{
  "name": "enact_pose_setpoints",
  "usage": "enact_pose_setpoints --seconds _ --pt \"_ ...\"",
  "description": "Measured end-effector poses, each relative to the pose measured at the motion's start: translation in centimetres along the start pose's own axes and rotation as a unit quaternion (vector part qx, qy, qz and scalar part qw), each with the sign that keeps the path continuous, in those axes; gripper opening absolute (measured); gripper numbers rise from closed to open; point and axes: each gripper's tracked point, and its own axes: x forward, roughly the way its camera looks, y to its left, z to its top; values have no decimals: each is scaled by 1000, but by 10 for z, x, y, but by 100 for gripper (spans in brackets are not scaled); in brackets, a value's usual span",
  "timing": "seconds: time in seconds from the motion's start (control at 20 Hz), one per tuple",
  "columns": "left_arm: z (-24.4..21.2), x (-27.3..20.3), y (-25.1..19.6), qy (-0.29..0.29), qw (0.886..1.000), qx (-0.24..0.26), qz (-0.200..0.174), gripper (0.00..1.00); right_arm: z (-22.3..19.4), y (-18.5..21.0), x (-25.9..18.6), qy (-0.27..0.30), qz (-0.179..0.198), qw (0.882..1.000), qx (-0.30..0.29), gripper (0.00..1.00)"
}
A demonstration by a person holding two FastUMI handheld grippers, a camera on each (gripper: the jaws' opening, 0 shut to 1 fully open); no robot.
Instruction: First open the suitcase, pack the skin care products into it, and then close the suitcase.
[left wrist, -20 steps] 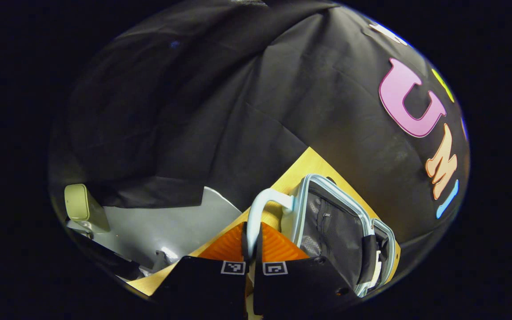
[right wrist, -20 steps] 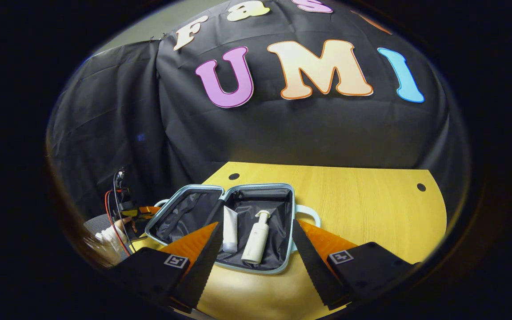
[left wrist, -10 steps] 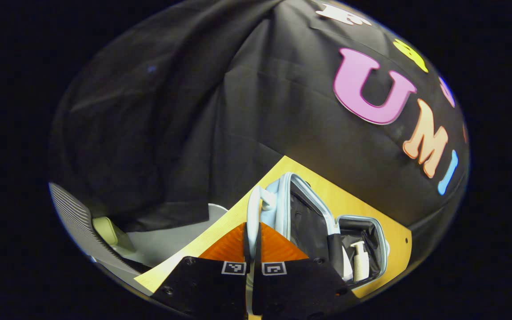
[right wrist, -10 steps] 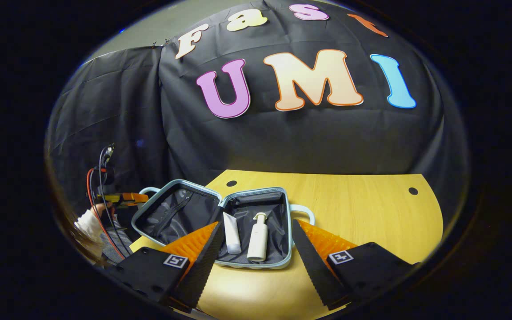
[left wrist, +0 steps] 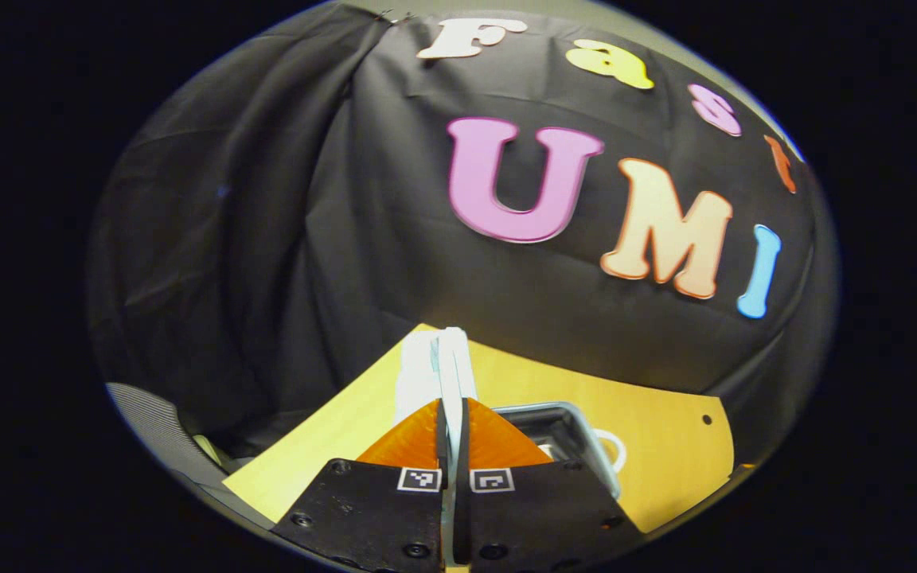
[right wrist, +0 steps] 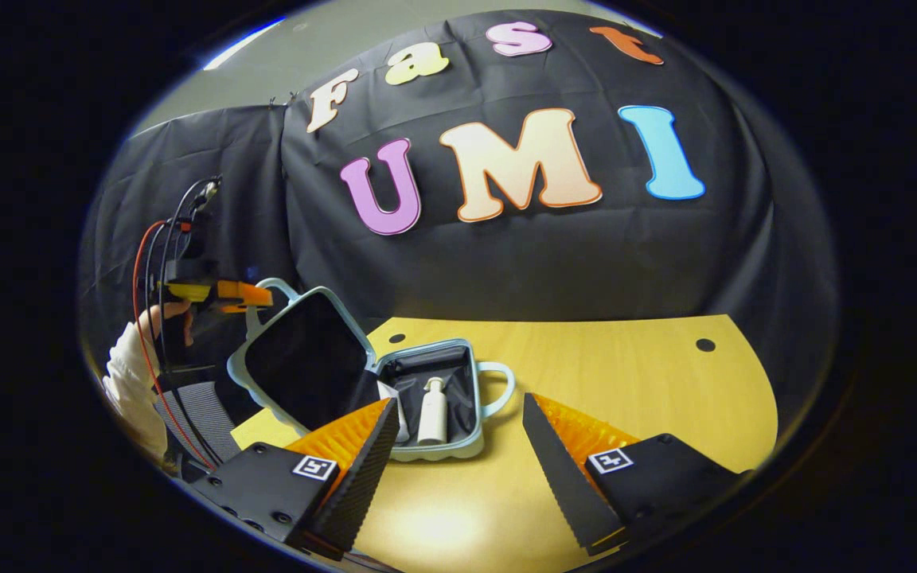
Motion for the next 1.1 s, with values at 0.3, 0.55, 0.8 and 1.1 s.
enact_pose_setpoints --seconds 0.3,0.55,0.8,1.1 --pt "-35 29 -133 -15 998 -24 -65 0 -2 -52 -25 -15 -25 999 22 98" --pt "-106 73 -215 12 994 26 -106 0 -10 -84 -39 -18 -64 997 42 98" --pt "-176 112 -252 85 987 20 -138 2 -14 -110 -39 -36 -110 992 56 98" --pt "-207 120 -276 102 977 50 -182 14 -13 -120 -37 -47 -141 987 62 98"
